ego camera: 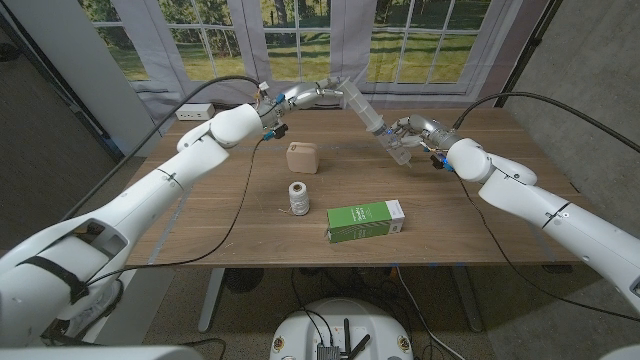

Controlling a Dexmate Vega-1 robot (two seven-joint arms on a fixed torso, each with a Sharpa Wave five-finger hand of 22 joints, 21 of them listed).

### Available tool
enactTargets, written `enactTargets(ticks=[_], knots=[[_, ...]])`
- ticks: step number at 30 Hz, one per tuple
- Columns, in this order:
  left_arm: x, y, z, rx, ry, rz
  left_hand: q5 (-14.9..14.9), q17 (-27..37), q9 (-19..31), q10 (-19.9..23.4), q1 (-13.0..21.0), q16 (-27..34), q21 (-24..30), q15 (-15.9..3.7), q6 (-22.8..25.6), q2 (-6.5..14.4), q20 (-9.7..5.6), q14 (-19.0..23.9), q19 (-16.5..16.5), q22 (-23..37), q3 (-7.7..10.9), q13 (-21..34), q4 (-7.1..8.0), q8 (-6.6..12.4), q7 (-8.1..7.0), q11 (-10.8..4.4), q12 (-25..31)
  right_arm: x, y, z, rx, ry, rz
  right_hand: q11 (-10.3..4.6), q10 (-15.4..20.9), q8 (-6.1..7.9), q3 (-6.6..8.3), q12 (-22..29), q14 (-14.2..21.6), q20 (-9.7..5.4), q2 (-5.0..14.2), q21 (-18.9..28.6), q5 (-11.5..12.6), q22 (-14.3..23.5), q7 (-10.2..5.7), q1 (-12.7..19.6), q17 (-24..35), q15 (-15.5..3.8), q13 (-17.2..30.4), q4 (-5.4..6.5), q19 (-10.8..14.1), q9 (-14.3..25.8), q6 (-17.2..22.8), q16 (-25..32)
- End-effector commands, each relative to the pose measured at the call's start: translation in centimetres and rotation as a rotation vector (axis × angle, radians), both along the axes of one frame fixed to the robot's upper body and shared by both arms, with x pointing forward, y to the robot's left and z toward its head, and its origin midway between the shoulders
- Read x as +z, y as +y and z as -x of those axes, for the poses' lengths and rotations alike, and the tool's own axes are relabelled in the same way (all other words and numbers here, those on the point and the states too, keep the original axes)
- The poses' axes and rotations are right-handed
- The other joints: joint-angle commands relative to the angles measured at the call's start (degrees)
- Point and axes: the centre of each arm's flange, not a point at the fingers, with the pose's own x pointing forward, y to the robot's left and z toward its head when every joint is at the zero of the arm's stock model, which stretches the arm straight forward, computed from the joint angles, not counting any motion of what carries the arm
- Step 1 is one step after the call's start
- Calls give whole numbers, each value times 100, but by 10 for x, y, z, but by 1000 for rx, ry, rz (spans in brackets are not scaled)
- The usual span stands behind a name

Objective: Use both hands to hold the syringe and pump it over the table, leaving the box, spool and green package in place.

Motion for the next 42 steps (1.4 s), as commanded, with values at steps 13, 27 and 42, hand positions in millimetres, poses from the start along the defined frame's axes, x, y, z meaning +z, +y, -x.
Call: enactTargets(ticks=[13, 27, 42], knots=[[-8, 0, -4, 26, 81, -80, -11, 2, 17, 115, 87, 33, 60, -299, 157, 442, -137, 128, 33, 29, 7, 36, -56, 46, 11, -16, 47, 6, -1, 4, -11, -26, -9, -373, 440, -2, 25, -30, 58, -54, 650, -21, 20, 11, -503, 84, 40, -864, 41, 12, 47, 23, 566, -6], [-11, -5, -9, 8, 110, -81, -10, 2, 19, 124, 98, 19, 66, -294, 168, 451, -134, 143, 42, 30, 13, 38, -58, 33, 14, -14, 34, 7, 1, 5, -5, -37, -22, -374, 460, -18, 19, -45, 80, -61, 658, -15, 20, 11, -493, 71, 53, -858, 49, 17, 69, 25, 576, -18], [-15, -10, -16, -7, 128, -75, -9, 7, 21, 130, 101, 9, 73, -287, 174, 468, -130, 153, 63, 31, 19, 39, -42, 20, 23, -23, 21, 10, 3, 3, 2, -42, -24, -376, 482, -34, 15, -62, 95, -62, 662, -18, 21, 11, -482, 69, 66, -860, 58, 13, 74, 27, 592, -37]])
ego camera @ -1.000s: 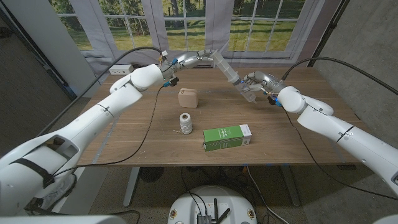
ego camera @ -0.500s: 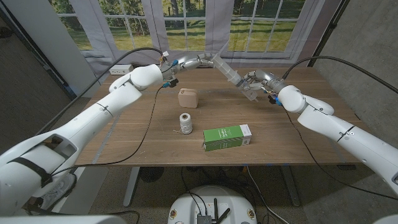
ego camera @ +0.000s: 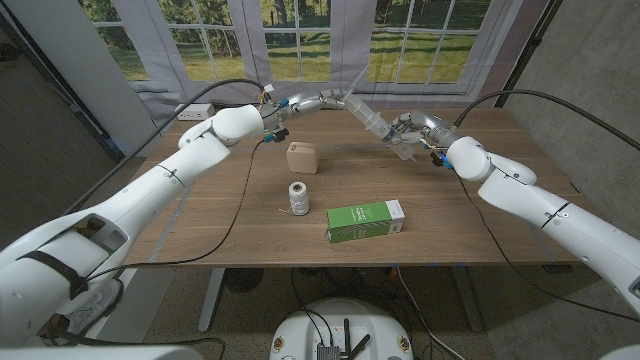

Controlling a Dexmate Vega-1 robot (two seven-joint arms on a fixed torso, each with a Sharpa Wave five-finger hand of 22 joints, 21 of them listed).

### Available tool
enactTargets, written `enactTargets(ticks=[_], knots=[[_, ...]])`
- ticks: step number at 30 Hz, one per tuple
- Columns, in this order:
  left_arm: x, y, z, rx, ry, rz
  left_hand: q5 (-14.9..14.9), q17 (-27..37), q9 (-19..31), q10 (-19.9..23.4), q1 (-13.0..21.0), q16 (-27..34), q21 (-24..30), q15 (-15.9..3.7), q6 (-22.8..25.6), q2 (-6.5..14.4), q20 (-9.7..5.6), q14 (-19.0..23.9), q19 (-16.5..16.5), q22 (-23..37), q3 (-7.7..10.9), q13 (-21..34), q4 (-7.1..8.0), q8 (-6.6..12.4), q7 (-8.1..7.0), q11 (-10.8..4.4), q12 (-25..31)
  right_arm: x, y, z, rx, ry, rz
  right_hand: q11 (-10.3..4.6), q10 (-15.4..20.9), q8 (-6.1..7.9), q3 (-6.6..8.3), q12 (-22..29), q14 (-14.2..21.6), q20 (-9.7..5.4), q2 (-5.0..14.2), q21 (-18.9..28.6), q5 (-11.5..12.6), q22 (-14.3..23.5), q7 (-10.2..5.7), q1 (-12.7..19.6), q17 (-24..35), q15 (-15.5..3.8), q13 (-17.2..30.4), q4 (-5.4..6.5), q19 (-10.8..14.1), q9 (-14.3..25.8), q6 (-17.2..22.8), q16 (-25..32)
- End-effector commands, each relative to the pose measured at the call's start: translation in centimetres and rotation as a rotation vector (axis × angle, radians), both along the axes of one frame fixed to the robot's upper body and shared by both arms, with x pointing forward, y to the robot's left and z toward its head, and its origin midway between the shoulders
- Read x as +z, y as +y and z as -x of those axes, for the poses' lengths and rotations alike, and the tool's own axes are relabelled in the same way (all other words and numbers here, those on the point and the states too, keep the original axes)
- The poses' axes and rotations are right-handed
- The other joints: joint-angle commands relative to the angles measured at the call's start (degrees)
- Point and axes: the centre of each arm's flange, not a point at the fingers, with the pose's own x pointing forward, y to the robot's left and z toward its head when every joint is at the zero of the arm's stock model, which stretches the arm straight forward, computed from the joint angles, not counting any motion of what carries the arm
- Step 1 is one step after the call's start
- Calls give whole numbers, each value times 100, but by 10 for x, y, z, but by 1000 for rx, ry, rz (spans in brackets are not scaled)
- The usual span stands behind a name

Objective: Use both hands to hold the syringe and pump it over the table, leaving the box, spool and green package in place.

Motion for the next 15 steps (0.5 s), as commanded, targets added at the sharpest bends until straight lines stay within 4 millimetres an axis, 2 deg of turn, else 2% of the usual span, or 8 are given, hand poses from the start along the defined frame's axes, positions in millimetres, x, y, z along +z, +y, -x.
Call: enactTargets(ticks=[1, 15], knots=[[-3, -5, -5, -13, 15, 3, -9, 7, 18, 20, 40, 10, 29, -309, 74, 437, -131, 33, 21, 31, 18, -1, 6, 0, 4, -11, -1, 3, 2, -1, 7, -5, -4, -407, 451, 33, 28, -6, 81, -29, 659, -19, 48, 11, -501, 70, 12, -844, 39, 26, 40, 28, 575, -5], [-5, -10, -9, -24, 28, 3, -7, 7, 19, 24, 47, 3, 32, -306, 73, 446, -125, 38, 34, 32, 27, 0, 17, -9, -5, -15, -9, 3, 3, -2, 8, -8, -9, -405, 473, 17, 27, -20, 124, -29, 667, -12, 51, 12, -499, 86, 40, -851, 53, 16, 65, 30, 590, 2]])
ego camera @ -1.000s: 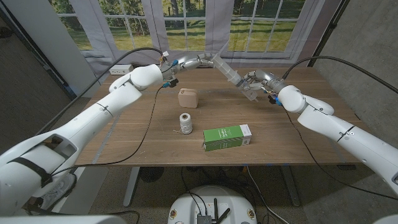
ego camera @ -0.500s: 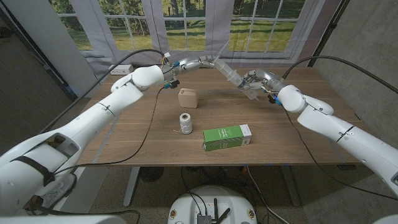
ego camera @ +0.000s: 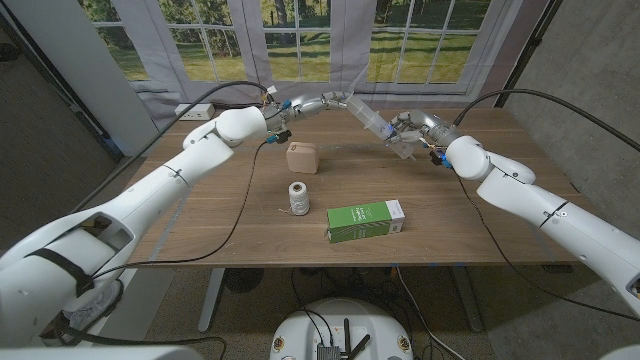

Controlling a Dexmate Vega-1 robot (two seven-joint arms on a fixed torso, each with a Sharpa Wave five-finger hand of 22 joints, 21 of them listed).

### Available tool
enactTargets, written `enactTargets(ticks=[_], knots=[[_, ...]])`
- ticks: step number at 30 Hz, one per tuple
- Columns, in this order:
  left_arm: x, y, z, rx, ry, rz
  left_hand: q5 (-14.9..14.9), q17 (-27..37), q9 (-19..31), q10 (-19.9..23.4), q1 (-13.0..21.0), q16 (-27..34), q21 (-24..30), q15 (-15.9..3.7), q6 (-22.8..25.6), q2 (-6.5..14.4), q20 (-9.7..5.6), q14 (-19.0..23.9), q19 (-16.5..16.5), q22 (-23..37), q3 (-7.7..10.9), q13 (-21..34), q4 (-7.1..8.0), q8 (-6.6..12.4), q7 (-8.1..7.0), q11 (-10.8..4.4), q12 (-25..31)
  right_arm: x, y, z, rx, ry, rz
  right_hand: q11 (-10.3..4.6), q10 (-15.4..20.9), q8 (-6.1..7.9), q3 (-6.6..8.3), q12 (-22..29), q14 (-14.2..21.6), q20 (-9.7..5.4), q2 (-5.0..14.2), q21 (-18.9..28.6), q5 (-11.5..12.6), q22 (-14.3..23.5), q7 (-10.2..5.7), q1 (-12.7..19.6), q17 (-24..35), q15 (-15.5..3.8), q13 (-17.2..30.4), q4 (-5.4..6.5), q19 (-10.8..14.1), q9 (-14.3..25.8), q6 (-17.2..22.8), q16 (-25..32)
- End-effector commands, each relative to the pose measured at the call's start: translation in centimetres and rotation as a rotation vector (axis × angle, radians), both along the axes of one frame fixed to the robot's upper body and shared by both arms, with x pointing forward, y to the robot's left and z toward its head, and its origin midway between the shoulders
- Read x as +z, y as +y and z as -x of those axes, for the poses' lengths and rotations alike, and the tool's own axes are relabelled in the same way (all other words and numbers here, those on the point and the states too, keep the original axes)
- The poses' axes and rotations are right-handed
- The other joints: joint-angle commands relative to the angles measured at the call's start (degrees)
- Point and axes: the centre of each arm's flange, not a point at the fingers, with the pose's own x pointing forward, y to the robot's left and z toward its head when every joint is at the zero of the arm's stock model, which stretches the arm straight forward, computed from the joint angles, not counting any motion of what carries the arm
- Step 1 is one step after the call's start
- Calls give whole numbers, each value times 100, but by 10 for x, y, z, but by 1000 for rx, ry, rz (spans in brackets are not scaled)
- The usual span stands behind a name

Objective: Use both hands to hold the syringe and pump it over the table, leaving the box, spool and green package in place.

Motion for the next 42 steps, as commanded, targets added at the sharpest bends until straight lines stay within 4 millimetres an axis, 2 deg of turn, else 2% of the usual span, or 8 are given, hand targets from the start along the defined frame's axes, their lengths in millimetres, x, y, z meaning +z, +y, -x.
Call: enactTargets(ticks=[1, 18, 42], knots=[[-3, -5, -3, -12, 15, 1, -7, 7, 18, 24, 48, 4, 32, -300, 73, 447, -124, 39, 34, 32, 27, 7, 18, 11, 0, -9, -9, 0, 1, -1, 4, -2, -1, -405, 475, 7, 26, -11, 52, -62, 665, -15, 24, 12, -532, 89, 22, -840, 23, 13, 17, 29, 559, 18], [-10, -9, -4, -25, 33, 3, -7, 8, 19, 26, 61, -4, 30, -287, 64, 455, -138, 33, 38, 32, 31, 8, 27, 1, 9, -6, -18, 2, 3, 0, 2, -10, -2, -399, 484, -15, 26, -36, 68, -109, 677, -32, 28, 12, -529, 81, 35, -830, 40, 21, -22, 32, 573, -12], [-20, -19, -8, -36, 47, -12, -9, 8, 20, 7, 79, -11, 23, -280, 69, 455, -140, 16, 27, 32, 30, 8, 33, -2, 8, 1, -31, 1, 3, 3, 5, -13, -11, -401, 529, -44, 17, -48, 85, -85, 675, -27, 30, 12, -525, 75, 57, -825, 76, 21, -5, 35, 588, -45]])
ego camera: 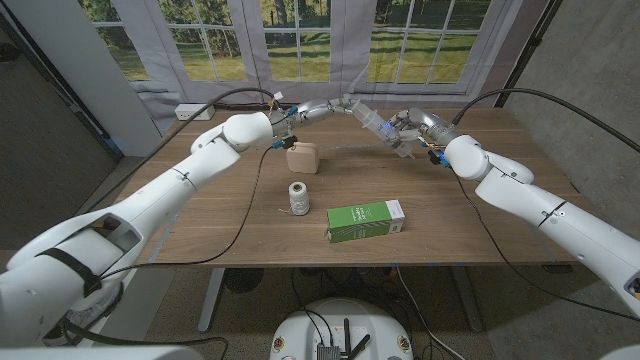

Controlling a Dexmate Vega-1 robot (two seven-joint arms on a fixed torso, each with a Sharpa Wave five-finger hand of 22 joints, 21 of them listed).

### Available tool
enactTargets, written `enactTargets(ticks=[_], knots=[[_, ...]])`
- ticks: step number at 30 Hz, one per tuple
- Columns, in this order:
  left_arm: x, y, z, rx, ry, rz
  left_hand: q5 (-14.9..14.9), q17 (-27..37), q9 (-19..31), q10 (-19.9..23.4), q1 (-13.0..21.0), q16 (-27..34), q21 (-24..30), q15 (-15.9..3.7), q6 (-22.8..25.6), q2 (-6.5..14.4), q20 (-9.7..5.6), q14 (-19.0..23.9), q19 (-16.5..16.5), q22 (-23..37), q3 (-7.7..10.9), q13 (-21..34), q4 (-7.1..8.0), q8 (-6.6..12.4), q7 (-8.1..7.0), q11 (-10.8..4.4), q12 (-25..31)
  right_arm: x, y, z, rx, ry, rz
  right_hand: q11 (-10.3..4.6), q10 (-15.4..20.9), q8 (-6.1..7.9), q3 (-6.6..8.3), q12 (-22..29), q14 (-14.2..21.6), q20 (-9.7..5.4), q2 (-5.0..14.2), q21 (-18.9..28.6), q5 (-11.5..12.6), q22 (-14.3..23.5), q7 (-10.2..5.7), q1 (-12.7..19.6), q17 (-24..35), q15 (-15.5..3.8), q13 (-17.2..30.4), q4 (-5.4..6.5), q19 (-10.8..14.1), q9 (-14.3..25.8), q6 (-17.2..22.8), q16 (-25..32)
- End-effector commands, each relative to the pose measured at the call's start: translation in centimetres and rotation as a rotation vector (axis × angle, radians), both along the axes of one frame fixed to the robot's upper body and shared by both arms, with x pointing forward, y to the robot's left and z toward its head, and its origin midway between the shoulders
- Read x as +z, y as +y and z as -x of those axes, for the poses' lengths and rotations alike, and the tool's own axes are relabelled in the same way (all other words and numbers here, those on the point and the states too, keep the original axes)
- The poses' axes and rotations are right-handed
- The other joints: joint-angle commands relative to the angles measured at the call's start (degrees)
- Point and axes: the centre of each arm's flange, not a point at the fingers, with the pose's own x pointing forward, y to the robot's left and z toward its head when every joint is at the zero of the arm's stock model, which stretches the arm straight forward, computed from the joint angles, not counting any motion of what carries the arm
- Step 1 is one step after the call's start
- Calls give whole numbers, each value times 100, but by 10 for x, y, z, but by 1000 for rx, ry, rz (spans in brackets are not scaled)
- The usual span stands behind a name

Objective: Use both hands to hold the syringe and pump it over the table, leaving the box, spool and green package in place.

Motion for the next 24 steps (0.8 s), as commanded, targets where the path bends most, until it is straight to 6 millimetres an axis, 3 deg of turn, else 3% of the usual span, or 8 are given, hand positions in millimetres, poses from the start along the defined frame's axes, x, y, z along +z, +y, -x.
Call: enactTargets(ticks=[1, 24], knots=[[-5, -4, -2, -4, 7, -7, -9, 8, 24, 6, 58, -9, 23, -278, 53, 431, -141, 15, 26, 32, 29, 8, 32, 16, 29, 3, -24, -1, 0, 2, 1, -2, -7, -441, 487, -16, 15, 12, 69, -61, 672, -26, 53, 12, -523, 76, 27, -847, 24, 20, 18, -2, 588, -15], [-8, -10, -8, -14, 13, -4, -12, 8, 24, 3, 74, -8, 22, -277, 42, 425, -143, 12, 25, 32, 23, 8, 29, 11, 21, 6, -26, 1, 1, 3, 10, -7, -10, -441, 509, -42, 9, -18, 84, -57, 679, -26, 54, 12, -509, 68, 48, -842, 37, 24, 21, 1, 598, -42]])
